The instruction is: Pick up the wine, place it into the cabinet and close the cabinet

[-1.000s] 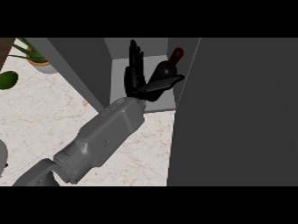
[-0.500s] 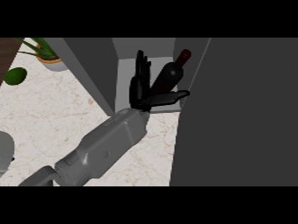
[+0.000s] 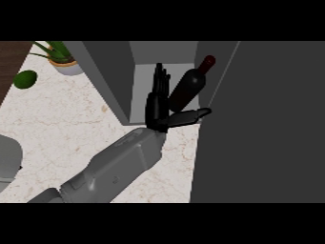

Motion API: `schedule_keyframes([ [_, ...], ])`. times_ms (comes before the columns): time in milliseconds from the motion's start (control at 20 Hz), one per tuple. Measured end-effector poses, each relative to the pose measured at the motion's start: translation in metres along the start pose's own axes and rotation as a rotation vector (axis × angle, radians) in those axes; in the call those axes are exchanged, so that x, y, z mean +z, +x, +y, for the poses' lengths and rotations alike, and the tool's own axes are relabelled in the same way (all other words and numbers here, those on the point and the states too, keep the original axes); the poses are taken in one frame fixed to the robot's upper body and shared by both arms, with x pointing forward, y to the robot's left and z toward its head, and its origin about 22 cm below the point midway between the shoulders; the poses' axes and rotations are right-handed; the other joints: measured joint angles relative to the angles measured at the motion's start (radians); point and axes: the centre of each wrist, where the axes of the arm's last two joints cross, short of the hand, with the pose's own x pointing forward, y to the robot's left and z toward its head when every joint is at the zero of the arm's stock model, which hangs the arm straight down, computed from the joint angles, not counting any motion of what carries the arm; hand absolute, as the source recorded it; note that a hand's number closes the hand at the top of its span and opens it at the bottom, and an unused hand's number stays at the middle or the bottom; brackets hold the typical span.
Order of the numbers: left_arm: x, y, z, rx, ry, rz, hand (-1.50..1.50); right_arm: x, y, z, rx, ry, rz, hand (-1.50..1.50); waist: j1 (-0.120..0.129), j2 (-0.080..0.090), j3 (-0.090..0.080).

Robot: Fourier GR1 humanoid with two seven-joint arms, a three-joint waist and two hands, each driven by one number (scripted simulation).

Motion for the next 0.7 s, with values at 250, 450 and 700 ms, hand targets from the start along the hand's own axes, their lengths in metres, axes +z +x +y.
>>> schedule_keyframes([
  [250,0.011,-0.005,0.007,-0.001,-0.012,-0.015,-1.50,0.004,0.009,-0.003,0.002,-0.013,0.011,-1.50,0.014,-0.003,0.000],
  [450,0.021,-0.002,0.010,0.004,-0.038,-0.027,-1.50,0.002,0.006,-0.003,0.007,-0.022,0.009,-1.50,0.023,-0.005,0.000],
  [700,0.043,0.002,0.022,0.016,-0.090,-0.032,-1.50,0.002,0.004,-0.005,0.011,-0.030,0.007,-1.50,0.030,-0.006,0.000],
])
